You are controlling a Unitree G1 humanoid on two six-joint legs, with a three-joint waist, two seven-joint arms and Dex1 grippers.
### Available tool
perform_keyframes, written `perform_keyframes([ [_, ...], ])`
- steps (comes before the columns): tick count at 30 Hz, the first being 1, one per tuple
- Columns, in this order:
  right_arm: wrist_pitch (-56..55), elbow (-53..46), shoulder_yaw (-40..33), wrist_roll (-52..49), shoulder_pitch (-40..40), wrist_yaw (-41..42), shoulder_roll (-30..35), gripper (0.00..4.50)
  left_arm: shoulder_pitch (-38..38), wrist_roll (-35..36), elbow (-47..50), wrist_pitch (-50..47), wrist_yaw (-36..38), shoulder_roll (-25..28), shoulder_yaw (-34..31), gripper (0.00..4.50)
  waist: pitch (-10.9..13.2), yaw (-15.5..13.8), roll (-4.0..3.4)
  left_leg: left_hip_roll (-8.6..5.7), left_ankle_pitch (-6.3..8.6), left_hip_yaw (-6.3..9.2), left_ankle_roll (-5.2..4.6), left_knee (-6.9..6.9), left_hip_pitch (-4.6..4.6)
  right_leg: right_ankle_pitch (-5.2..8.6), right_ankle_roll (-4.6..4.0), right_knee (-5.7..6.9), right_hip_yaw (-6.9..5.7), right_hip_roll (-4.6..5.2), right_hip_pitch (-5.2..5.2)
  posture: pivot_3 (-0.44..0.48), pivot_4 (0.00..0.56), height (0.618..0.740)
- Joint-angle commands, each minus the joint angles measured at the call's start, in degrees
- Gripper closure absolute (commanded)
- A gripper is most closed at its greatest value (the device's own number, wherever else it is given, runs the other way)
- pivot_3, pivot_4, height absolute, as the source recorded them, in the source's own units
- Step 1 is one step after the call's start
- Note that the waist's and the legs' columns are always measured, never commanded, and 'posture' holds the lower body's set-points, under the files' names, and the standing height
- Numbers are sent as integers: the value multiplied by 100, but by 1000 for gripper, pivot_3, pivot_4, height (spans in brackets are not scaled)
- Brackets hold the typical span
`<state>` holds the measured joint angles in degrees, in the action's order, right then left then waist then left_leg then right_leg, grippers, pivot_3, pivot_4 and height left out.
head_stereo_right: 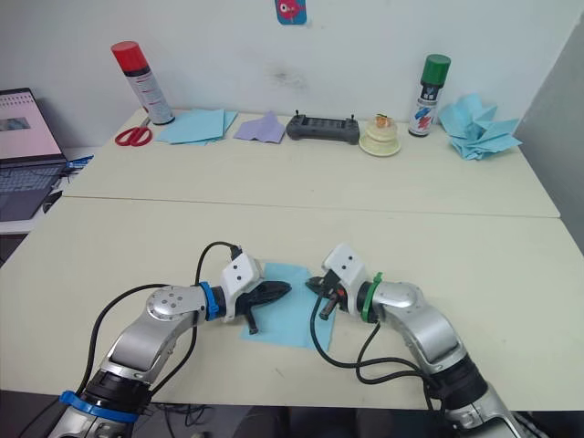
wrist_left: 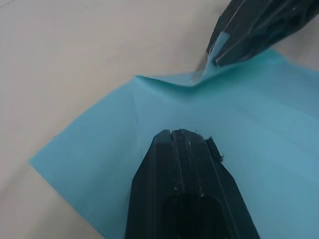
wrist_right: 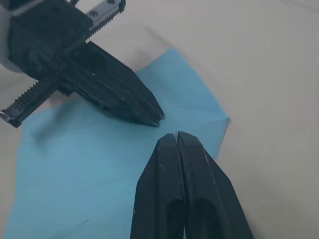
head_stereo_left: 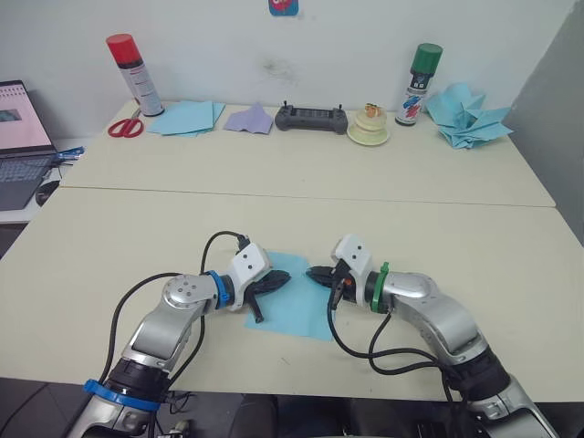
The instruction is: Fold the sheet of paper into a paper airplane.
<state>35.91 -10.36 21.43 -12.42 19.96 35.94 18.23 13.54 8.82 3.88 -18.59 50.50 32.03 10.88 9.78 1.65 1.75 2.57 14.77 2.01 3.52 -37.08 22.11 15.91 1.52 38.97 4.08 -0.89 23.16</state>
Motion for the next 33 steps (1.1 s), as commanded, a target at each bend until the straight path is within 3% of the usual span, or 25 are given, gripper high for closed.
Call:
perform_keyframes([
  [1,-77,84,-82,106,95,-36,-6,4479,-74,-69,-24,-120,16,-14,146,4500,0,-1,0,0,0,-1,0,0,0,0,0,-1,0,0,0,0,150,740],
  [7,-142,87,-11,150,72,109,69,4479,-6,156,148,-405,117,21,10,4500,0,1,0,1,0,-1,0,1,0,0,0,-1,0,0,0,0,150,740],
  [15,-237,70,0,243,84,242,173,4479,788,848,338,-1321,183,-204,-199,4500,3,7,4,0,0,4,0,0,10,0,1,-3,-4,-1,5,0,150,740],
  [28,-84,-109,32,126,57,506,221,4479,1389,-82,-867,-1020,201,-454,839,4500,2,2,3,-1,0,6,0,2,13,0,0,-3,-6,-2,6,0,150,740],
  [33,810,-324,18,-402,148,888,257,4479,1481,-344,-1173,-1068,200,-492,1054,4500,1,-7,2,-4,0,10,0,-3,11,0,0,-2,-6,-1,-1,0,150,740],
])
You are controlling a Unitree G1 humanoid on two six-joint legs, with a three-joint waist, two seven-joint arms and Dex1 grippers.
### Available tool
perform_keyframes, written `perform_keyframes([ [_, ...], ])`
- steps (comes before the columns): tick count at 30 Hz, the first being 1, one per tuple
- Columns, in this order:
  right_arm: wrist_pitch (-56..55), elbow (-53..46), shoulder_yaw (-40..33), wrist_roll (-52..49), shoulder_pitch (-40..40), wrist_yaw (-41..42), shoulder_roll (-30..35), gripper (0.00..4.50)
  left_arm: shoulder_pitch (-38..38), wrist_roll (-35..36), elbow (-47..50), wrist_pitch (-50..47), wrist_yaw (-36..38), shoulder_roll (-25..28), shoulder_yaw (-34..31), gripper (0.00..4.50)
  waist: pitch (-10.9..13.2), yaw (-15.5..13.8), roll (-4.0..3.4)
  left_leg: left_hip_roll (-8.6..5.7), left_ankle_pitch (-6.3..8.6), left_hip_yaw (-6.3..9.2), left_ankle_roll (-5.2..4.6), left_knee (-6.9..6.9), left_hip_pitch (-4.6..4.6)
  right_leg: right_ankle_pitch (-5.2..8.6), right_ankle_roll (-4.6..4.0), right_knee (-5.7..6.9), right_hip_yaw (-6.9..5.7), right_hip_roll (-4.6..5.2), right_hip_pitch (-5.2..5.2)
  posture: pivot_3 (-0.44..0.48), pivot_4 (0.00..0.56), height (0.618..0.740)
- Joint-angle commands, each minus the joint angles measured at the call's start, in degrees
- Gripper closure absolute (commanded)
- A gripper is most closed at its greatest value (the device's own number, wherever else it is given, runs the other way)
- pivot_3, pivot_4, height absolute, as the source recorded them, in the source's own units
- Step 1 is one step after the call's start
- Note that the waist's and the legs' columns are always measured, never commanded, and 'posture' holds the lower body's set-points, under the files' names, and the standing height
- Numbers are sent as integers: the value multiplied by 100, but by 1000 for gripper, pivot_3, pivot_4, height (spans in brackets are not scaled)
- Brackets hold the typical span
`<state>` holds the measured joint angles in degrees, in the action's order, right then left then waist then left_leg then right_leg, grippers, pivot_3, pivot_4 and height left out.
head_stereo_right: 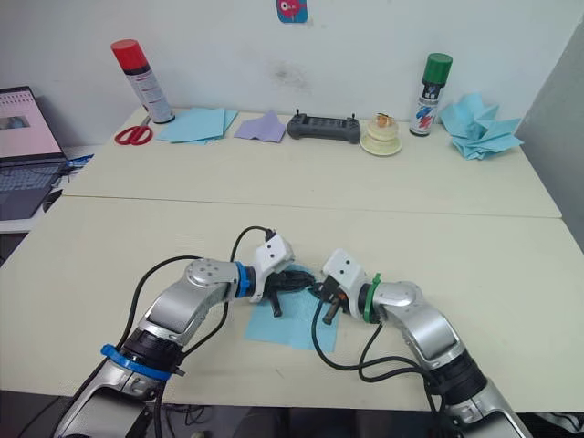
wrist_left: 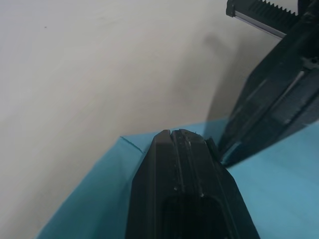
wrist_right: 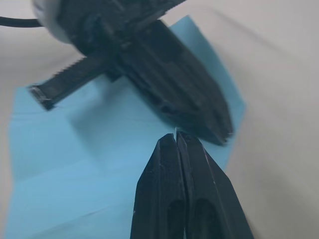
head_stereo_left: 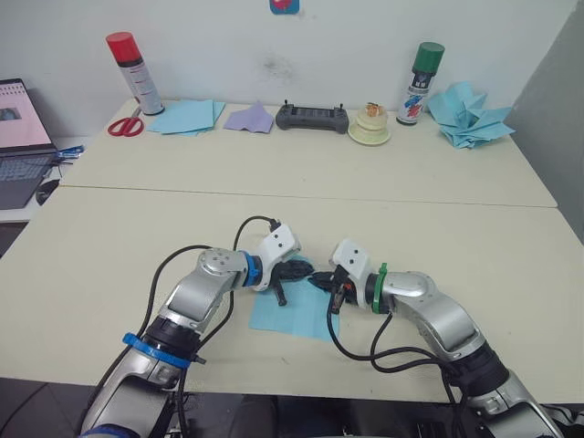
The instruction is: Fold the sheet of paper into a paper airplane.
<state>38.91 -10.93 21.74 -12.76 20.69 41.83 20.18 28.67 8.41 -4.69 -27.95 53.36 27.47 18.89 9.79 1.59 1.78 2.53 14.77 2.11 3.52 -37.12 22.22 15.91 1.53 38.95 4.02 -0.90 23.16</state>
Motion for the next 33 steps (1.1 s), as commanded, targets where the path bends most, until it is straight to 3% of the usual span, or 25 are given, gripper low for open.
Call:
perform_keyframes([
  [1,654,-261,-6,-404,114,321,75,4479,-17,-326,-359,-151,-95,-45,268,4500,-1,-2,-1,-1,0,0,0,-1,0,0,0,0,0,0,-1,0,150,740],
  [9,960,90,-188,-466,339,105,-98,4479,-94,-404,-364,-173,-85,2,298,4500,-3,2,-1,-4,-2,9,-3,-3,-20,0,1,4,-1,-1,-20,0,150,740],
  [14,1086,-348,-128,-891,236,630,129,4479,-182,-449,-304,-64,-56,46,312,4500,-4,10,-2,-3,-2,8,-3,-2,-24,0,1,1,0,-1,-25,0,150,740],
  [17,1339,-692,-528,-1540,279,1088,373,3907,-196,-508,-342,118,-26,56,340,4500,-3,13,-2,-3,-2,8,-3,1,-24,0,1,0,0,-1,-25,0,150,740],
  [22,1285,-700,-974,-1861,439,1142,533,2241,-182,-545,-428,279,16,43,319,4500,-4,14,-1,-3,-2,8,-3,0,-28,0,1,-2,0,-1,-28,0,150,740],
  [25,854,-282,-1009,-1525,589,790,364,2349,-165,-552,-486,389,57,44,310,4500,-4,17,-1,-3,-2,9,-3,2,-30,0,1,-1,-1,-2,-29,0,150,740],
  [31,-356,651,-520,-455,611,288,86,4383,-127,-680,-628,531,80,35,370,4500,-5,11,-1,-4,-2,7,-3,3,-30,0,1,-5,1,-2,-31,0,150,740],
  [33,-532,742,-391,-256,532,247,73,4476,-110,-704,-669,581,78,19,355,4500,-5,8,-1,-4,-2,5,-3,3,-29,1,2,-6,3,-1,-31,0,150,740],
])
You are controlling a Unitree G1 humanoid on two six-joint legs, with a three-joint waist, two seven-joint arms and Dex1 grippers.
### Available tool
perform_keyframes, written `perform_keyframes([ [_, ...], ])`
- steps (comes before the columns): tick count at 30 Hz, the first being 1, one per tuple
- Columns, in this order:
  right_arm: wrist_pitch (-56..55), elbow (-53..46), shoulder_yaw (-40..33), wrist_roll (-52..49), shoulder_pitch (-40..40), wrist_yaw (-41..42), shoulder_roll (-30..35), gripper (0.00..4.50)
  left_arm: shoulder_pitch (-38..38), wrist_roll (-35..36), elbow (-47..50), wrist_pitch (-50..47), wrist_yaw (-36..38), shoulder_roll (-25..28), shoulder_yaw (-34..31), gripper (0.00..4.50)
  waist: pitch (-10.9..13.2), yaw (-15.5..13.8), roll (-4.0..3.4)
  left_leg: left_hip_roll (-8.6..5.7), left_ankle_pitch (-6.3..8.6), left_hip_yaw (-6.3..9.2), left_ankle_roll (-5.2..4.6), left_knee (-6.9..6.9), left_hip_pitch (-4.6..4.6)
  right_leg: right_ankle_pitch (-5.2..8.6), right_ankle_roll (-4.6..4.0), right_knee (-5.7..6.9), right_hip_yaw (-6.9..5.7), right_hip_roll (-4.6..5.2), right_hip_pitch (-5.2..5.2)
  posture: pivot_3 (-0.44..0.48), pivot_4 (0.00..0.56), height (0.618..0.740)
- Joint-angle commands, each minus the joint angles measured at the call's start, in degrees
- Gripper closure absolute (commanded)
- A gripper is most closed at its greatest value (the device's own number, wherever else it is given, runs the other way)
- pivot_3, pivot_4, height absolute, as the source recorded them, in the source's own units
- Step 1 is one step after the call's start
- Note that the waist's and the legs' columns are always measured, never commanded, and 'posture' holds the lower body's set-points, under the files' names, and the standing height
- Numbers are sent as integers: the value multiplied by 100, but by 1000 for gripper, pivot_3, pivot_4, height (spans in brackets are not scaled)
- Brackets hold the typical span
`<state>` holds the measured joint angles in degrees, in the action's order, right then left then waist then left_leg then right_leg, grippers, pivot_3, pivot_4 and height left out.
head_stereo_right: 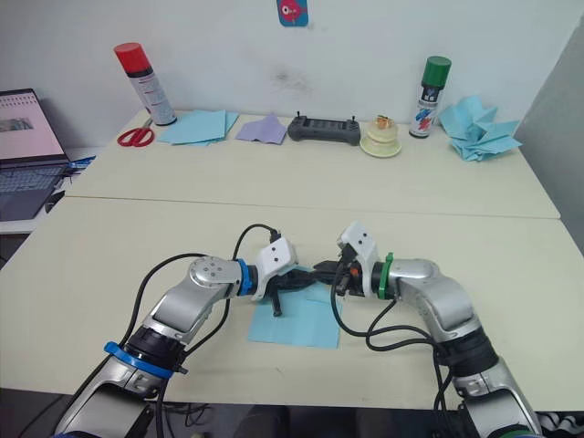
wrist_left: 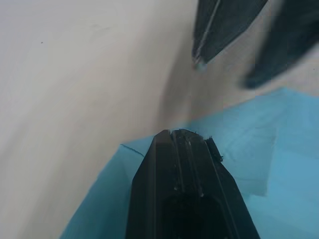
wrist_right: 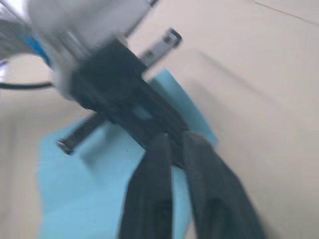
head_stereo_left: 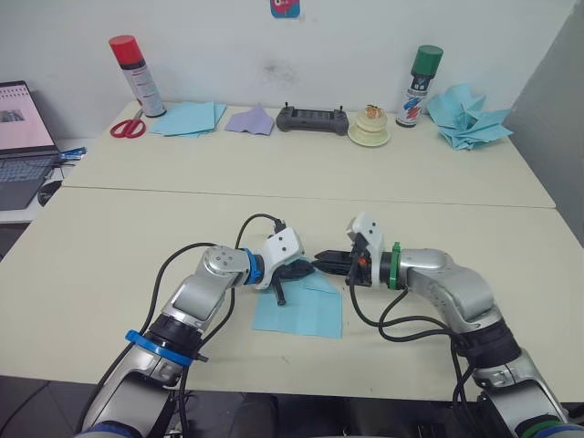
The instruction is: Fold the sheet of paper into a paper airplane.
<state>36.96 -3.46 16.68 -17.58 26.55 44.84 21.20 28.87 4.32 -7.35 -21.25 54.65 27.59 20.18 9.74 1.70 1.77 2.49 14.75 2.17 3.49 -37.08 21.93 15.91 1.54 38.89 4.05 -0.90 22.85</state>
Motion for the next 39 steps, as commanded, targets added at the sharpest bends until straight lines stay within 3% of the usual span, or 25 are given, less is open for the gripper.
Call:
perform_keyframes([
  [1,-344,20,169,271,-94,-36,-27,4476,-119,-304,-438,-61,-79,-8,203,4500,0,-4,0,0,0,0,0,0,0,0,0,0,0,0,0,0,150,740],
  [11,-52,-13,414,693,-370,10,379,4476,-119,-356,-476,-8,-31,-12,247,4500,-2,-1,-3,-1,0,8,0,-2,-34,1,0,-3,-4,-1,-41,0,150,740],
  [21,230,-1019,290,373,-1162,536,1316,4476,-149,-345,-491,59,-69,-47,210,4500,-16,-2,-7,-2,0,8,0,6,-44,5,5,-30,-2,0,-61,0,150,740],
  [28,-253,-1109,-374,-30,-938,379,908,4476,-177,-348,-453,79,-80,-105,254,4500,-15,0,-7,-3,0,9,0,6,-43,5,5,-29,-2,0,-60,0,150,740],
  [39,-221,-650,406,593,-619,108,463,4476,-112,-246,-447,320,97,-62,149,4500,-13,-2,-9,-5,0,13,0,6,-34,5,5,-32,-2,0,-56,0,150,740],
])
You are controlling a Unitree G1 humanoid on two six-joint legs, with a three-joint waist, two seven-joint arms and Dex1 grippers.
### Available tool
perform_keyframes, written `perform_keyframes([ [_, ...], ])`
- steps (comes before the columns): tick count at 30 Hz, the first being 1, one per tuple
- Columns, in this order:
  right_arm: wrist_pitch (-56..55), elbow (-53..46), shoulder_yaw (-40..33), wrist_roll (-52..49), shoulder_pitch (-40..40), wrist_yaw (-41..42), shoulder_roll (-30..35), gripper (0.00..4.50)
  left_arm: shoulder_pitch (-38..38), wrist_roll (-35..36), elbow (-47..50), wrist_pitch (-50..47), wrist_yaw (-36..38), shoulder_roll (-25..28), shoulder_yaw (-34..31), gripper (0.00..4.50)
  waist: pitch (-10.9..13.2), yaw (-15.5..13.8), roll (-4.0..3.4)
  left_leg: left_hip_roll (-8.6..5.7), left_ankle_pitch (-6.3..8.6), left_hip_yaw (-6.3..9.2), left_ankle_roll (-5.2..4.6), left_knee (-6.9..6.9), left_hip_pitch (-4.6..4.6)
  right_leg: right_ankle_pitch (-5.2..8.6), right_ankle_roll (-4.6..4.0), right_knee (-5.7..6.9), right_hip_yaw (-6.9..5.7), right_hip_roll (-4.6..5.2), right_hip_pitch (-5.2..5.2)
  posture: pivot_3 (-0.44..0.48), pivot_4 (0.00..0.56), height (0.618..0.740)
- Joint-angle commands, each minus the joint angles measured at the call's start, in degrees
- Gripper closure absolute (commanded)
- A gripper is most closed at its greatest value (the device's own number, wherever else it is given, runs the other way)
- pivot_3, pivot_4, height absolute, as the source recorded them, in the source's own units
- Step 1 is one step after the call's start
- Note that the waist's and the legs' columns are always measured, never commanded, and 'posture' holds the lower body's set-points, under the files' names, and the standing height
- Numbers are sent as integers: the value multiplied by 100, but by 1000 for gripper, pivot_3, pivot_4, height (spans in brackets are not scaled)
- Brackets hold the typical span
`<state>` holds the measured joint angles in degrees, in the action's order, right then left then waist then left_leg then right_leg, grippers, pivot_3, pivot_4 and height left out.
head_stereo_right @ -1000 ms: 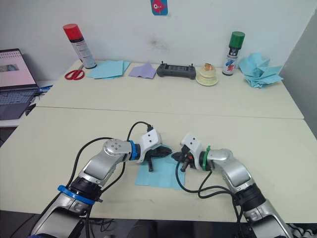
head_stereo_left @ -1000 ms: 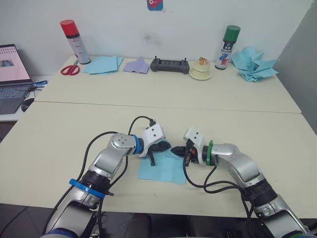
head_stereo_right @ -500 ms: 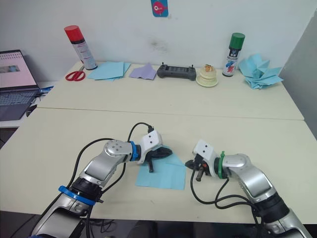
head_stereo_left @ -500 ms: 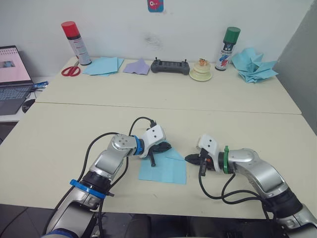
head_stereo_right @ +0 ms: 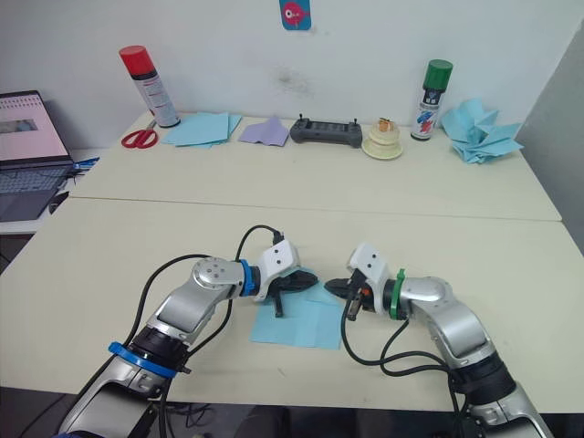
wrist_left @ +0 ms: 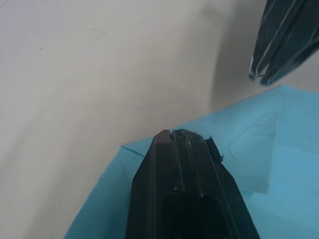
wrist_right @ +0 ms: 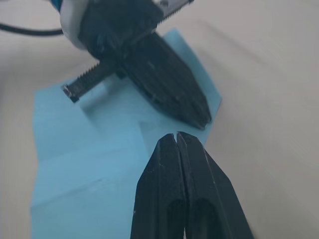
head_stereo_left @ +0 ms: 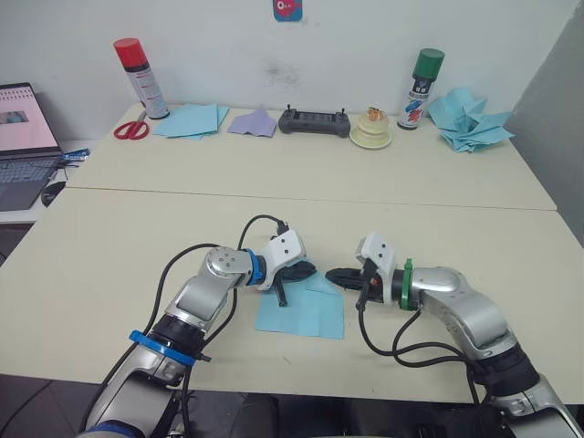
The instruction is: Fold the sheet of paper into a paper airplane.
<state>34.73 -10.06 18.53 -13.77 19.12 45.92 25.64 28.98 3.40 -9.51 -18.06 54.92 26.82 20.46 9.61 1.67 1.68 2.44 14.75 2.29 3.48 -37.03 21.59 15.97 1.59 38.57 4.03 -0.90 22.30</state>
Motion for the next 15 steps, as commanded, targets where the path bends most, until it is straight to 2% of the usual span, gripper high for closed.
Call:
perform_keyframes([
  [1,-10,56,307,284,125,21,35,4476,-128,-93,-170,36,116,6,87,4500,0,1,0,0,0,0,0,0,0,0,0,0,-1,0,0,0,150,740],
  [5,-126,342,431,538,113,-57,48,4476,-139,436,463,-133,476,30,-222,4500,3,27,-1,3,0,0,0,3,1,1,-3,0,-1,-3,4,0,150,740],
  [8,-147,414,354,514,111,-99,-29,4476,-113,584,656,-319,368,-134,-343,4500,9,30,2,4,0,3,0,5,13,4,-6,1,-5,-3,14,0,150,740],
  [10,-163,424,350,519,98,-93,-34,4476,-130,586,657,-363,311,-214,-332,4500,9,31,2,4,0,3,0,4,15,3,-5,3,-5,-3,17,0,150,740],
  [15,-108,367,349,520,54,-91,-32,4476,-118,60,84,-396,-90,-322,-55,4500,10,31,3,4,0,3,0,5,13,3,-5,4,-3,-4,17,0,150,740],
])
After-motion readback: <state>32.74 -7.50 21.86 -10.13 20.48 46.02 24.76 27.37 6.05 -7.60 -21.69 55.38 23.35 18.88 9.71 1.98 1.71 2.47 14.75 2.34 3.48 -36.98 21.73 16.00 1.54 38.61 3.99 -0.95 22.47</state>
